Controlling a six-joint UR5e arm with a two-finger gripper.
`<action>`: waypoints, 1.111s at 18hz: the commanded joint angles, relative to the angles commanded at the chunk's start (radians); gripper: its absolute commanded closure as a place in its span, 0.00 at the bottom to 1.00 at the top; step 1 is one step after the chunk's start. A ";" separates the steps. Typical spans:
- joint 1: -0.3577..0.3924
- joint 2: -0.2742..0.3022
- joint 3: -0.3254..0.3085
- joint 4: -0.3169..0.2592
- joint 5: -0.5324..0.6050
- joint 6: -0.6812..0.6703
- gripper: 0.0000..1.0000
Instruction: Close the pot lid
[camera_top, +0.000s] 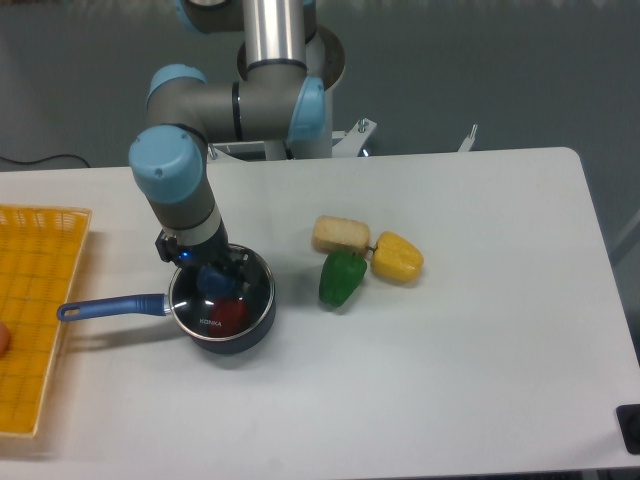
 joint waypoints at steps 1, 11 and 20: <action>0.006 0.014 0.000 -0.009 0.002 0.018 0.00; 0.198 0.049 0.081 -0.227 -0.003 0.349 0.00; 0.403 0.060 0.120 -0.270 -0.006 0.866 0.00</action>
